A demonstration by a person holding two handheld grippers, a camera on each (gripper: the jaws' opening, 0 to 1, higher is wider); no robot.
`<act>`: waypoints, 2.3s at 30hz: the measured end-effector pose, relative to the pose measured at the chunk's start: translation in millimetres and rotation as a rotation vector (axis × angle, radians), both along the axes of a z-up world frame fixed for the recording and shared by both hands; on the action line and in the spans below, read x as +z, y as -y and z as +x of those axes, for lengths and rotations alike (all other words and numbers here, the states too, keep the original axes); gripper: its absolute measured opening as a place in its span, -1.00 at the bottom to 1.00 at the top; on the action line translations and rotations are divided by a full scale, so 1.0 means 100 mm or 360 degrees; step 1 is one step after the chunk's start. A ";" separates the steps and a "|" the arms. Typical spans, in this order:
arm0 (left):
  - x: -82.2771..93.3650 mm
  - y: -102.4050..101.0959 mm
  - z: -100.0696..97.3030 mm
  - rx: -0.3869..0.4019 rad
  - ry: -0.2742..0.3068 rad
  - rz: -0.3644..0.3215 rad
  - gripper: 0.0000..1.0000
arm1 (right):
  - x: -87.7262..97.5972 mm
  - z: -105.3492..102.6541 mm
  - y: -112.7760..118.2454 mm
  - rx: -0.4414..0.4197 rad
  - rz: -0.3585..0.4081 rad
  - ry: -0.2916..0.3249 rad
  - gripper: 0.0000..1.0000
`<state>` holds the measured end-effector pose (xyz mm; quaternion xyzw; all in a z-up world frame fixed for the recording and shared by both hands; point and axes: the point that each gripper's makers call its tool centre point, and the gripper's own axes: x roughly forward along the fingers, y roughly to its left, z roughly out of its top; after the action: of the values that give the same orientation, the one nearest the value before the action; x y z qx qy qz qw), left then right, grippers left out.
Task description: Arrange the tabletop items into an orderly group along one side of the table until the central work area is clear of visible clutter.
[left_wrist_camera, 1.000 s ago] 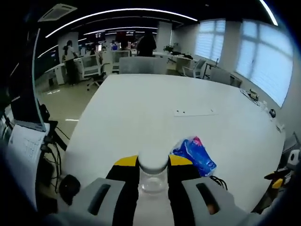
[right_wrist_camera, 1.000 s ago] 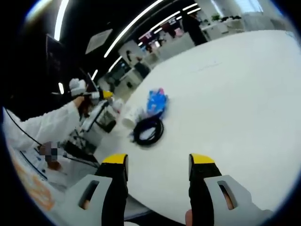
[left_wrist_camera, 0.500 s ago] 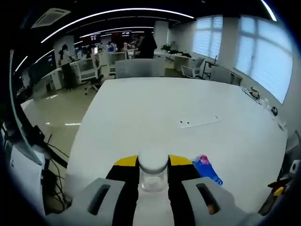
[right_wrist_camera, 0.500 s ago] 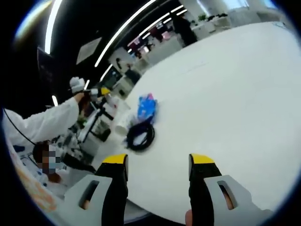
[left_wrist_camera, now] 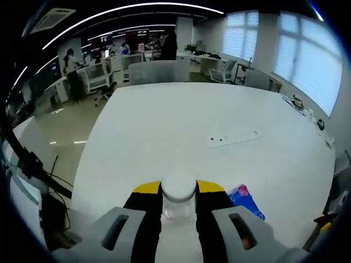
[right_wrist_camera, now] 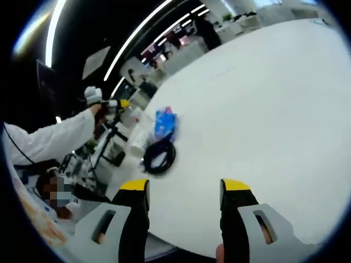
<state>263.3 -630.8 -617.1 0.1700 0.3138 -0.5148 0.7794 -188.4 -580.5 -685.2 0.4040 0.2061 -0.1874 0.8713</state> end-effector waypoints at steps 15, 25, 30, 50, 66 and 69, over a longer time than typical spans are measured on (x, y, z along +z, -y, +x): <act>-0.07 0.04 -0.07 -0.0021 0.0030 0.0021 -0.58 | -0.06 0.00 0.01 0.0007 0.0024 -0.0013 0.00; 0.00 0.03 -0.11 0.0018 0.0069 -0.0049 -0.42 | -0.02 0.00 0.01 0.0033 0.0008 0.0004 0.00; 0.18 0.02 -0.10 0.0049 0.0134 -0.0138 0.16 | 0.01 -0.03 0.02 0.0029 -0.0005 0.0019 0.01; 0.60 -0.46 -0.26 0.0047 0.0258 -0.0280 0.72 | 0.16 0.04 -0.05 0.0150 -0.0076 0.0077 0.01; 0.44 -1.05 -0.42 0.0118 0.0178 -0.0281 0.65 | 0.16 0.09 -0.09 0.0248 -0.0108 0.0049 0.00; 0.38 -1.08 -0.51 0.0120 0.0123 -0.0293 0.62 | 0.13 0.11 -0.10 0.0267 -0.0100 0.0037 0.00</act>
<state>212.4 -523.2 -579.4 0.1057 0.2411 -0.5049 0.8221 -177.8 -570.1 -672.0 0.3599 0.2232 -0.1154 0.8985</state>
